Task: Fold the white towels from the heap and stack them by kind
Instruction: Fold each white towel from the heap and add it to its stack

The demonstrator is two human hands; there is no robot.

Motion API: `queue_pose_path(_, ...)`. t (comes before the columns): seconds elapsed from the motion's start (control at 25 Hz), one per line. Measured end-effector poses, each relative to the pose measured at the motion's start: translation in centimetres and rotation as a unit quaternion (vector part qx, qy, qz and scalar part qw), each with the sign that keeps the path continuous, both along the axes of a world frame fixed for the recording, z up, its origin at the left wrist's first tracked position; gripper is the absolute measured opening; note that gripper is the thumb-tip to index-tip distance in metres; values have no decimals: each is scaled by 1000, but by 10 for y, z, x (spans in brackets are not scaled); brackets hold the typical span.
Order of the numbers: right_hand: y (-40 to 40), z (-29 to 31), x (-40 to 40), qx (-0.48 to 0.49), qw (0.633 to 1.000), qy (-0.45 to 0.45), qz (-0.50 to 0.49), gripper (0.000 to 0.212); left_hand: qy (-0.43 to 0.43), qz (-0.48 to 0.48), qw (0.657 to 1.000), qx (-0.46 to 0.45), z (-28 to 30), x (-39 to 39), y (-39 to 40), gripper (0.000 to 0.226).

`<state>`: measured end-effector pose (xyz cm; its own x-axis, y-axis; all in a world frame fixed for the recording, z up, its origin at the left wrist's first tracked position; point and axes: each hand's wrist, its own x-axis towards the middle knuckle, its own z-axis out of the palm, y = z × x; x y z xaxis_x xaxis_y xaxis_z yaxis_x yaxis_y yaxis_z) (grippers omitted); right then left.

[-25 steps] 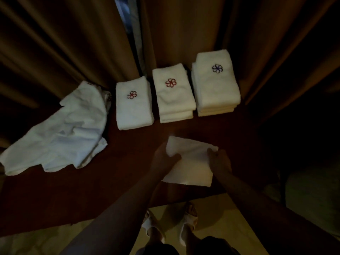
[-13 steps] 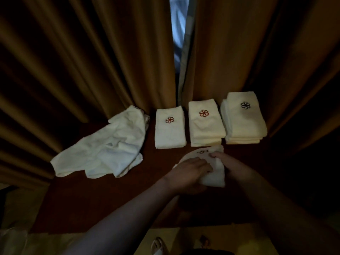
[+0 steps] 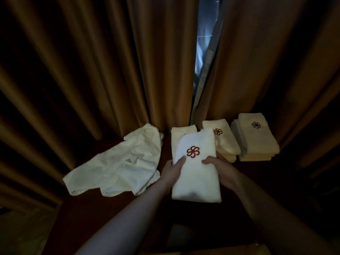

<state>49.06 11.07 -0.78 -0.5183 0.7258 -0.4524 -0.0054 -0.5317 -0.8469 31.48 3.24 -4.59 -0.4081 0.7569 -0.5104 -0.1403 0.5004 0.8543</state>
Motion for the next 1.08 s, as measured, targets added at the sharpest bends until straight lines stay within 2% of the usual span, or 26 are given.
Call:
queue_pose_path(0.04, -6, 3, -8, 7, 1000, 7, -9, 54, -95, -22, 995, -1, 0, -9, -1, 81)
queue_pose_path(0.12, -18, 4, -22, 26, 999, 4, -35, 58, -217, -59, 974, 2, 2, -23, -7, 69)
queue_pose_path(0.2, -25, -5, -31, 19, 998, -8, -53, 63, -283, -79, 956, -2, -2, -33, -12, 59)
queue_pose_path(0.32, -26, -18, -39, -10, 998, -7, -61, 69, -340, -99, 935, -18, -7, -44, -12, 56)
queue_pose_path(0.44, -19, -21, -43, -16, 997, -1, -72, 69, -337, -84, 938, 4, -11, -49, -4, 55)
queue_pose_path(0.52, -7, -25, -46, -33, 995, -18, -88, 65, -324, -64, 943, 44, -17, -51, 7, 64)
queue_pose_path(0.6, 7, -29, -51, -41, 993, -49, -98, 57, -270, -30, 959, 76, -19, -56, 19, 60)
queue_pose_path(0.76, 39, -27, -68, 46, 990, -124, -58, 42, -150, -17, 984, 90, -17, -69, 50, 58)
queue_pose_path(0.84, 61, -28, -75, 76, 985, -148, -45, 47, -92, -34, 991, 89, -19, -75, 66, 54)
queue_pose_path(0.92, 87, -33, -77, 80, 984, -160, -28, 53, -33, -91, 992, 76, -22, -79, 84, 57)
queue_pose_path(1.0, 110, -38, -77, 79, 982, -168, -11, 56, -23, -144, 988, 60, -20, -80, 99, 59)
queue_pose_path(1.08, 132, -41, -80, 90, 977, -193, -3, 57, -34, -140, 988, 55, -23, -81, 119, 55)
